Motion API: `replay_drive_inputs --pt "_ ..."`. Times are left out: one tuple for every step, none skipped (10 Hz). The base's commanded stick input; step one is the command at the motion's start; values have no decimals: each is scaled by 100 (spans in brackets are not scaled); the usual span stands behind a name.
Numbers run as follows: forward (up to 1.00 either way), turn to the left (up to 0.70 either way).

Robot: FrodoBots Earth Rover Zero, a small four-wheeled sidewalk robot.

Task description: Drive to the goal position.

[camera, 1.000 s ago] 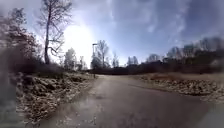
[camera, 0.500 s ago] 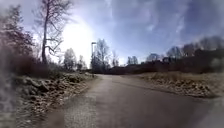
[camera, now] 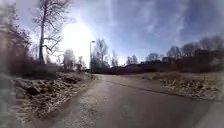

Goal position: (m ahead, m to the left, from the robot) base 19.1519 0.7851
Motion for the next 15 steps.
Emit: replay_drive_inputs --pt "85 5" --pt "85 6" --pt "85 6" --pt "85 6" --pt "85 5" --pt "85 4" --pt "85 4" --pt "85 5" --pt "85 5" --pt "85 6" --pt "85 6" --pt "85 7" --pt "85 7" --pt "85 8" --pt "85 8"
